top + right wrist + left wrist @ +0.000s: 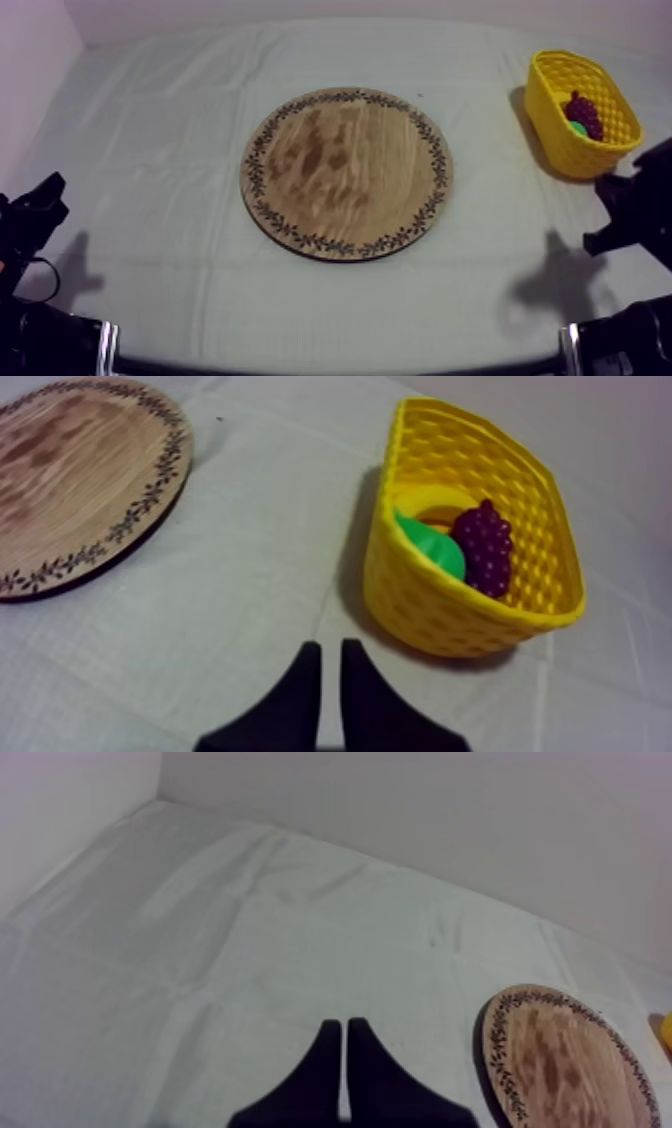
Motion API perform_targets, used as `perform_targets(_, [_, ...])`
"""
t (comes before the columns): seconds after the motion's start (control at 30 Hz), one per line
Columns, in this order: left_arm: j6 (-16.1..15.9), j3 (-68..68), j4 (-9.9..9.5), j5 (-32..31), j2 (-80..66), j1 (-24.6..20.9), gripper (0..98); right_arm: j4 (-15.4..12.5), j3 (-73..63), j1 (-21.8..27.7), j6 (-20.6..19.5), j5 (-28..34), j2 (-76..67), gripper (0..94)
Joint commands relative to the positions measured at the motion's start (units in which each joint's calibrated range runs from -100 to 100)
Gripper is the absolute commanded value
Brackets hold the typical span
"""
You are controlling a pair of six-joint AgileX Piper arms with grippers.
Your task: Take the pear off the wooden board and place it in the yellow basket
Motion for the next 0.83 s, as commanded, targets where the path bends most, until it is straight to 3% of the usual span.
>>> perform_targets(0.0, [0.0, 0.0, -0.01, 0.0, 0.0, 0.0, 0.1, 1.3, 0.6, -0.6, -5.2, 3.6, -10.4, 1.1])
perform_targets(0.13, [0.0, 0.0, -0.01, 0.0, 0.0, 0.0, 0.1, 1.8, 1.0, -1.4, -10.0, 6.0, -14.5, 0.7])
perform_targets(0.27, [0.0, 0.0, -0.01, 0.0, 0.0, 0.0, 0.1, 2.8, 1.6, -3.3, -10.9, 5.4, -15.6, 0.7])
perform_targets(0.8, [0.0, 0.0, -0.01, 0.0, 0.0, 0.0, 0.1, 3.8, 2.0, -4.8, -9.0, 5.6, -15.9, 0.7])
